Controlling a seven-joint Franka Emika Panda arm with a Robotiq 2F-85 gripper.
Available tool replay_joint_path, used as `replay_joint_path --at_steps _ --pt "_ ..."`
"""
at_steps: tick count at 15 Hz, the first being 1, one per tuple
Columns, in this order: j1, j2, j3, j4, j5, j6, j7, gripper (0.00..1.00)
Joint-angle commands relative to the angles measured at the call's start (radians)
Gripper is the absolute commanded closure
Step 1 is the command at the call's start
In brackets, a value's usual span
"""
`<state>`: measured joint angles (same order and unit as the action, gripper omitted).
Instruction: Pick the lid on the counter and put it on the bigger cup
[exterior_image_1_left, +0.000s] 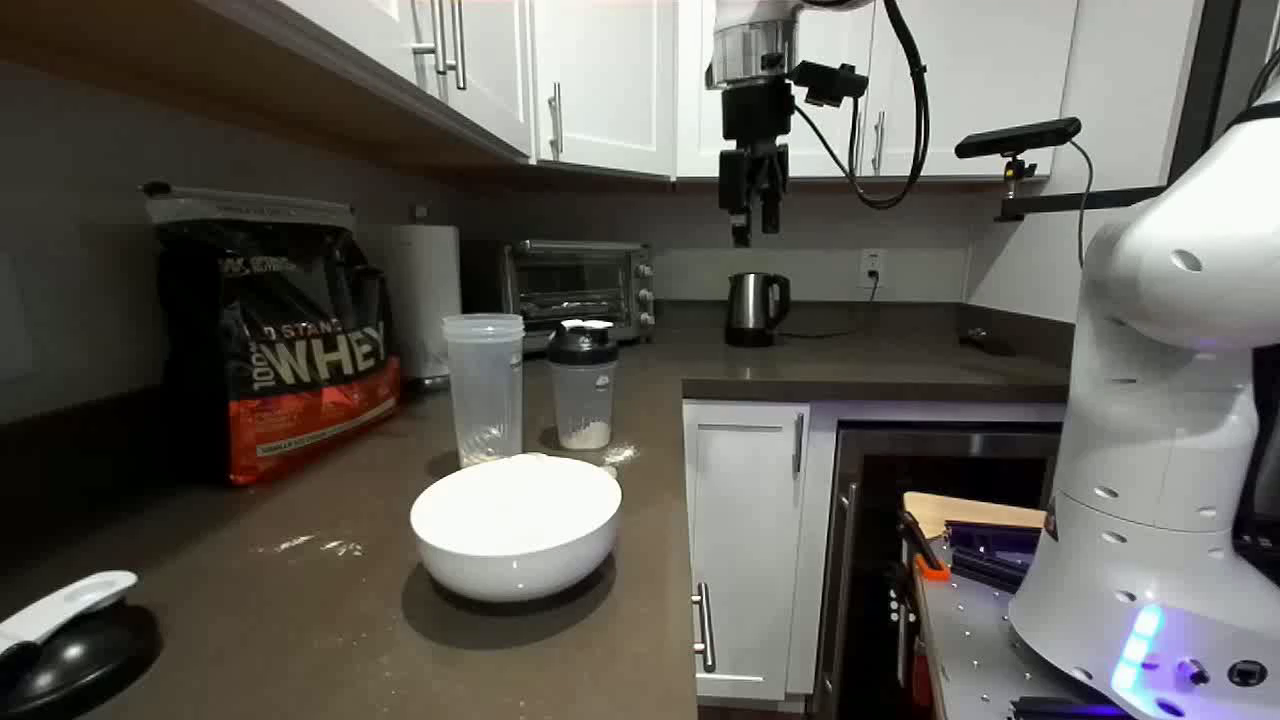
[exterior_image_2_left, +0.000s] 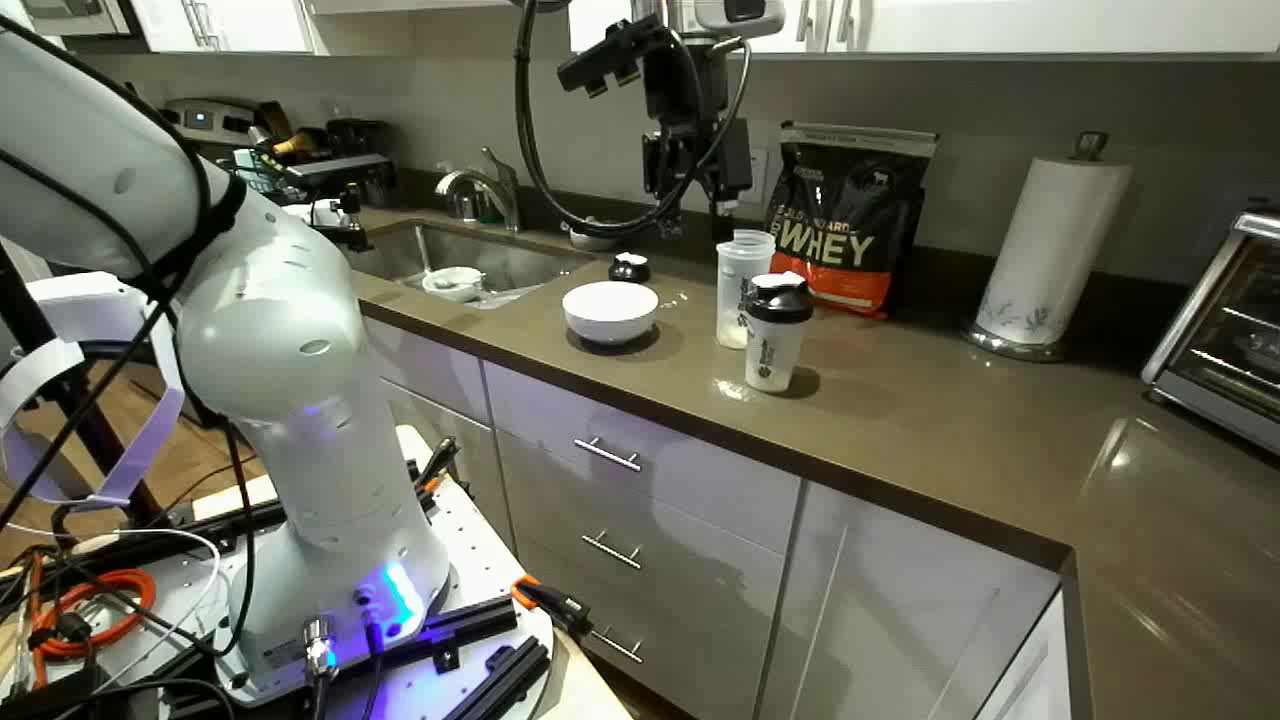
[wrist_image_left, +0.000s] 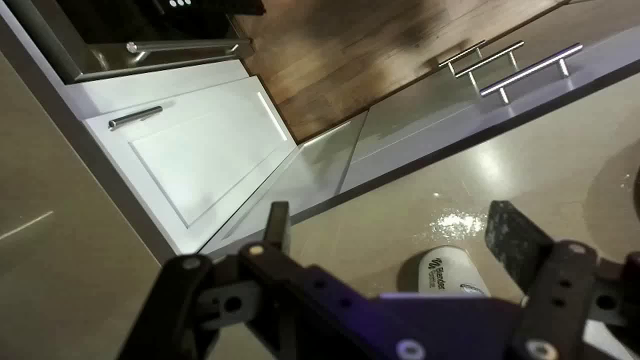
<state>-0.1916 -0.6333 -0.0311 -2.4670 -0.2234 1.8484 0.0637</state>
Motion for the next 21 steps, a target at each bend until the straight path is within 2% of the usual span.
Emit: replay_joint_path --at_steps 1,17,21 --pt "0.018 0.0 -0.014 0.003 -0.008 -0.005 0.008 0.0" --pt "0.018 0.0 -0.014 0.003 -0.008 -0.005 0.008 0.0" --pt "0.087 -0.004 0.007 -0.01 0.029 0.016 -0.018 0.0"
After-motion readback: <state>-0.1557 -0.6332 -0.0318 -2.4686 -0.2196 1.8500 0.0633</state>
